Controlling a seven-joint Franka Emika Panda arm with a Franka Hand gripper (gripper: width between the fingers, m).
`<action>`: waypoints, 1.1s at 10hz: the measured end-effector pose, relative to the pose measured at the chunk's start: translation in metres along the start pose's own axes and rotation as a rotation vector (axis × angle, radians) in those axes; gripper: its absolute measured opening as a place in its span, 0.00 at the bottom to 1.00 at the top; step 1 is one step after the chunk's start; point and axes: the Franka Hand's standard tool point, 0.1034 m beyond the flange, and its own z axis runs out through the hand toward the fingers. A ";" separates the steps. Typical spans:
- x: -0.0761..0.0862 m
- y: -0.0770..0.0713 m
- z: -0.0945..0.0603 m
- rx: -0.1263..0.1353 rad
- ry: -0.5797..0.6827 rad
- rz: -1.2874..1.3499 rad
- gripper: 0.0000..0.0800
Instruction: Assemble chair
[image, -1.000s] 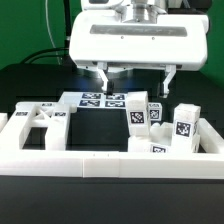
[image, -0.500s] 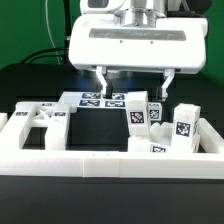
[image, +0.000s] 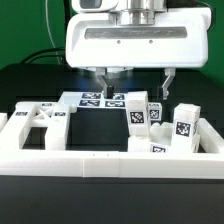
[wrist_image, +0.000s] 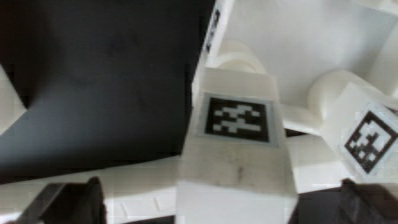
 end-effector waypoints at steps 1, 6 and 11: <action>0.001 0.000 0.000 0.000 0.000 -0.001 0.81; 0.003 -0.006 -0.002 0.016 -0.029 0.071 0.81; 0.000 -0.006 0.000 0.022 -0.158 0.075 0.81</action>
Offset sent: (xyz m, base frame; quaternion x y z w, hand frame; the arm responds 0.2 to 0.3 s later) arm 0.0095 0.0112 0.0039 0.0294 -0.0091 0.0846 0.9959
